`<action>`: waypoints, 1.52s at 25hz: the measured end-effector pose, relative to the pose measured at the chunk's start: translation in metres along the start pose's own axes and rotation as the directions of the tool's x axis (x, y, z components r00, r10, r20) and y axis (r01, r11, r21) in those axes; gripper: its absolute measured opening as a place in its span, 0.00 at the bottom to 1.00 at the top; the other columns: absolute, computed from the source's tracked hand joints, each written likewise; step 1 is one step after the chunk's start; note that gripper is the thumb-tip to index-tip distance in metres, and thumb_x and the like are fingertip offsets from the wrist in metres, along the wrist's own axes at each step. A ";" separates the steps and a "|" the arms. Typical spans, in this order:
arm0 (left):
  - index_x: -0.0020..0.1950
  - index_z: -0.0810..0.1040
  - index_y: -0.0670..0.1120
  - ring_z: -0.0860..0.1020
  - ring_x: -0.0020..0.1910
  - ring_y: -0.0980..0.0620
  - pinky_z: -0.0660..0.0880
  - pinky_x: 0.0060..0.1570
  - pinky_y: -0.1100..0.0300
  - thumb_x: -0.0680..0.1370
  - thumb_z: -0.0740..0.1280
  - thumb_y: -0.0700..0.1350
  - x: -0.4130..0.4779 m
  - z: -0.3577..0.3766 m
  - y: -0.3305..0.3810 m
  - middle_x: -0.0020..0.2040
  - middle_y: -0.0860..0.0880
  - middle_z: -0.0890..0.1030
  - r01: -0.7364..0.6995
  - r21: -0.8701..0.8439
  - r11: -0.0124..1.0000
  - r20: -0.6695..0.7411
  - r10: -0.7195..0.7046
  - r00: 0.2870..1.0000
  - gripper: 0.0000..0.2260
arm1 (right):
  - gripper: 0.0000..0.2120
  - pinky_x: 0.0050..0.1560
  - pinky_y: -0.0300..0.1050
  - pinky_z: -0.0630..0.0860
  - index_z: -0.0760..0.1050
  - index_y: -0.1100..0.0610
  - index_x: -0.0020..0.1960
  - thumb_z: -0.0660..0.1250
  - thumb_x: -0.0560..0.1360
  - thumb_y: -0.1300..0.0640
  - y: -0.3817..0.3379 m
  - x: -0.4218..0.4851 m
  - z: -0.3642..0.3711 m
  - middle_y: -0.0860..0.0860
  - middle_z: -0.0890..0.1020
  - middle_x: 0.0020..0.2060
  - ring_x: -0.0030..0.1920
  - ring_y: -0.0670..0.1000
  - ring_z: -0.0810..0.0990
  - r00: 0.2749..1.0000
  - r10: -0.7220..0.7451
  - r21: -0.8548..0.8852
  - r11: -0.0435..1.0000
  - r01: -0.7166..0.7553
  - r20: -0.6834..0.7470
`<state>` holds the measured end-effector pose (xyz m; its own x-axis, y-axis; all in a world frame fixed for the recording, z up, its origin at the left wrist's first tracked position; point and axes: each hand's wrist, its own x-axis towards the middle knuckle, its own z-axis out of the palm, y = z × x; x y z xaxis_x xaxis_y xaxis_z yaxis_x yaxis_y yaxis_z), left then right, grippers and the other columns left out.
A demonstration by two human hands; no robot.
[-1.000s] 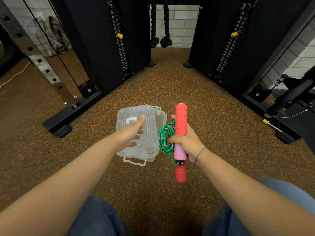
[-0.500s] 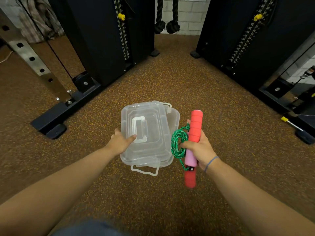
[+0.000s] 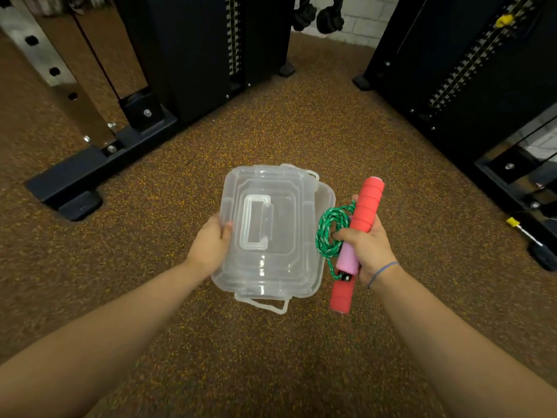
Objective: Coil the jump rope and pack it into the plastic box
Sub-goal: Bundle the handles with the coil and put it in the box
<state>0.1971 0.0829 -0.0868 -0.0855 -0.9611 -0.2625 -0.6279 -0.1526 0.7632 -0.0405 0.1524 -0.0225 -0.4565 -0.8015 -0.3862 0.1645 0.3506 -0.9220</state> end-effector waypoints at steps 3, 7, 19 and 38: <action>0.60 0.70 0.39 0.78 0.47 0.43 0.71 0.45 0.58 0.81 0.54 0.46 0.000 -0.012 -0.009 0.49 0.43 0.78 -0.049 0.083 0.995 0.021 0.048 0.999 0.14 | 0.26 0.39 0.47 0.73 0.71 0.53 0.58 0.65 0.67 0.76 0.001 0.009 0.007 0.50 0.70 0.37 0.37 0.51 0.71 1.000 0.009 0.010 1.000 -0.009 -0.026; 0.65 0.67 0.40 0.76 0.54 0.41 0.71 0.52 0.52 0.81 0.53 0.46 -0.005 -0.043 -0.017 0.54 0.42 0.77 -0.013 0.131 0.991 0.036 0.008 0.999 0.16 | 0.23 0.40 0.49 0.72 0.72 0.55 0.53 0.65 0.66 0.76 0.006 0.025 0.024 0.51 0.70 0.35 0.36 0.53 0.71 0.998 0.040 0.014 0.999 -0.040 -0.038; 0.70 0.63 0.44 0.72 0.63 0.40 0.68 0.60 0.45 0.81 0.52 0.48 -0.013 -0.092 -0.021 0.65 0.40 0.74 0.110 0.113 0.987 -0.072 -0.102 0.992 0.18 | 0.17 0.35 0.45 0.72 0.68 0.62 0.50 0.70 0.65 0.68 0.080 0.086 0.111 0.54 0.73 0.36 0.31 0.51 0.73 0.955 0.281 -0.160 0.942 -0.293 -0.097; 0.69 0.65 0.47 0.69 0.54 0.54 0.67 0.55 0.53 0.81 0.53 0.48 -0.020 -0.085 -0.001 0.55 0.54 0.71 0.026 0.103 0.994 -0.056 -0.020 0.998 0.17 | 0.24 0.66 0.53 0.64 0.62 0.65 0.68 0.63 0.76 0.59 0.119 0.112 0.122 0.62 0.64 0.67 0.68 0.61 0.65 0.905 0.305 -0.635 0.646 -0.424 -0.296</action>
<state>0.2655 0.0827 -0.0325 -0.0294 -0.9693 -0.2439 -0.7062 -0.1526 0.6914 0.0345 0.0459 -0.1790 -0.6216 -0.4757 -0.6223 -0.2549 0.8741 -0.4136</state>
